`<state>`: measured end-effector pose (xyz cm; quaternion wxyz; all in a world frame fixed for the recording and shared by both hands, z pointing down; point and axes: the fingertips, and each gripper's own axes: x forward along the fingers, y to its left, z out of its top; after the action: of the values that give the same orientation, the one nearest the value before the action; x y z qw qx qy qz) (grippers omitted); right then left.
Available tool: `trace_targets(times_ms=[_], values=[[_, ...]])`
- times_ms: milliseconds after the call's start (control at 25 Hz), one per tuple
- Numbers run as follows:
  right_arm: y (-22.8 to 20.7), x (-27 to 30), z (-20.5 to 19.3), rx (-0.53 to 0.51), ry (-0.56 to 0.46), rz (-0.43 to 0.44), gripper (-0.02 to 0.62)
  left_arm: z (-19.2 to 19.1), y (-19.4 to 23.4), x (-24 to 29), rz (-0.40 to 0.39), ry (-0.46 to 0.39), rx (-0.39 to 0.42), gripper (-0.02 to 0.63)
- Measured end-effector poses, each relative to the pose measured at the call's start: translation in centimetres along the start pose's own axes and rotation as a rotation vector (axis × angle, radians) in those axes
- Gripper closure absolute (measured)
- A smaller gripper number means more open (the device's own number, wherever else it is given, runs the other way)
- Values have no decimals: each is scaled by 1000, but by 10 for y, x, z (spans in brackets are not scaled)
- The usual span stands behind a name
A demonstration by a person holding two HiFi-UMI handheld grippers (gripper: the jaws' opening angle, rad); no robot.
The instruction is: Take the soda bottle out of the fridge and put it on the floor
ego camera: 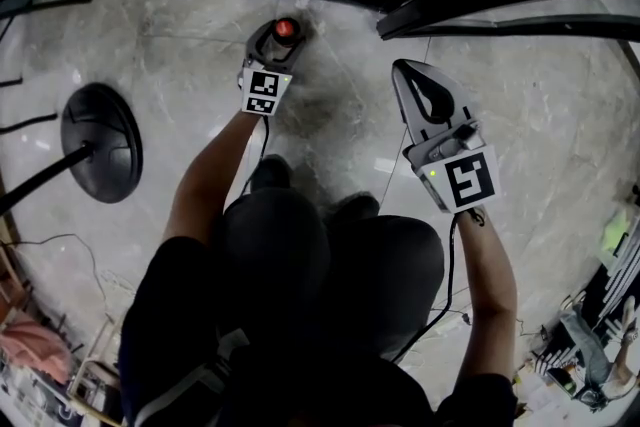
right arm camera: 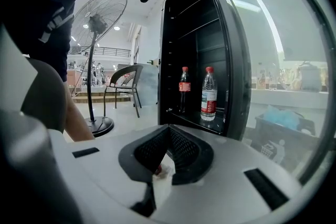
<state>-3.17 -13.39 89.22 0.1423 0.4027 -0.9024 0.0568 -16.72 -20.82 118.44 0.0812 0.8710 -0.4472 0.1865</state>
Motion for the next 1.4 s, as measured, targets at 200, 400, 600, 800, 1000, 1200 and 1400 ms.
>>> trace_targets(times_ms=[200,400,600,800,1000,1200,1400], values=[[-1,-4,1,6,-5,-1,578,4,-1,-3,6,12,15,299],[1,-3,3,5,-7,11,578,16,-2,-12,3,-14,30,299],[1,-5,5,19,-17,12,578,22,-1,-29,-2,-11,53,299],[1,-7,8,28,-24,22,578,31,12,-50,25,-28,38,301],[3,-6,11,27,-27,24,578,58,18,-72,15,-81,26,302],[4,-6,16,28,-39,26,578,81,21,-93,4,-126,29,396],[2,-9,22,31,-45,23,578,120,26,-117,5,-193,25,475]])
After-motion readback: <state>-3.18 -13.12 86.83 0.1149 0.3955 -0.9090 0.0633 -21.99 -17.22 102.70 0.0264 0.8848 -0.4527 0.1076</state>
